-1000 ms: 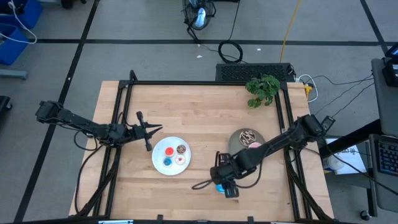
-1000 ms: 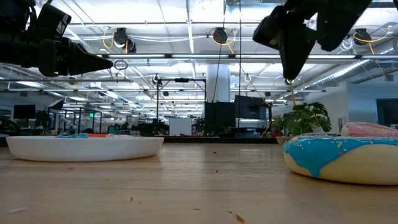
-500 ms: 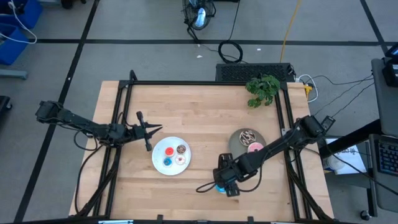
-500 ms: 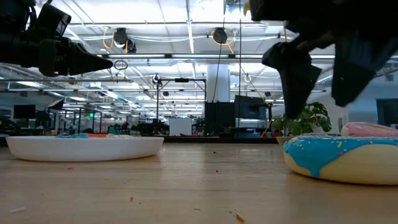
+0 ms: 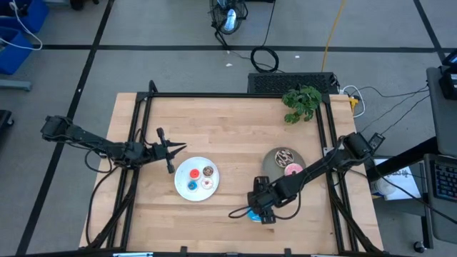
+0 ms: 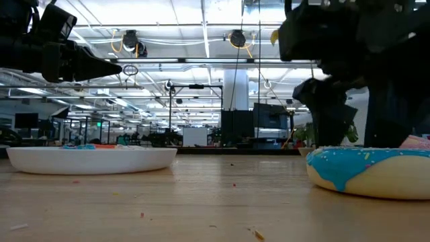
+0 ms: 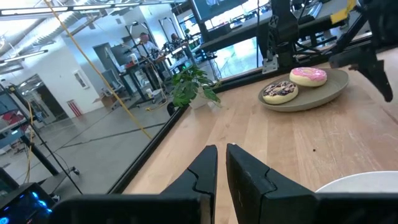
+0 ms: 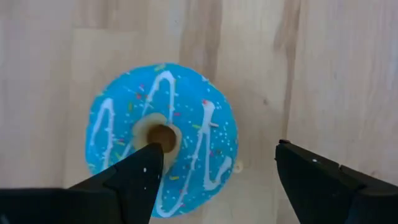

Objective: Pick & Place donuts
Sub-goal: Put the big blue donut on the gray plate

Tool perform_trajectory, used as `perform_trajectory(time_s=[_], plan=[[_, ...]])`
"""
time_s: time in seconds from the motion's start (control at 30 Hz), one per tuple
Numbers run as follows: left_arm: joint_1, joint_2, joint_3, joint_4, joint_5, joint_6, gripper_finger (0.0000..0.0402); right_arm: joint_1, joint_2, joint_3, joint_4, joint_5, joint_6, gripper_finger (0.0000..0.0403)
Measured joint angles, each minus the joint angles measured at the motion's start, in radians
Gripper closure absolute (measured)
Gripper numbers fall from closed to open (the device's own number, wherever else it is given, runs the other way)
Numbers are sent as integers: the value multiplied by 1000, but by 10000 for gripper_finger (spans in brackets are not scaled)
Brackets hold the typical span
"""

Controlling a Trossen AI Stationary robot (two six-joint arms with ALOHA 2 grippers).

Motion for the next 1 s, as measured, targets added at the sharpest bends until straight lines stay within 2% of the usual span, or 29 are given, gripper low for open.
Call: perform_trajectory(time_s=[0.3,0.5,0.63,0.8,0.9,1.0], plan=[[0,0,0,0,0,0,360,0,-3,-101,158,0,-26,111],[0,0,0,1,0,0,360,0,-3,-114,184,2,-76,145],[0,0,0,1,0,0,360,-1,-2,-115,205,-4,-84,205],[0,0,0,1,0,0,360,-13,-1,-99,198,-18,-75,319],[0,0,0,1,0,0,360,-20,-5,-44,129,-29,-109,379],[0,0,0,1,0,0,360,-26,-15,43,-11,-17,-129,388]])
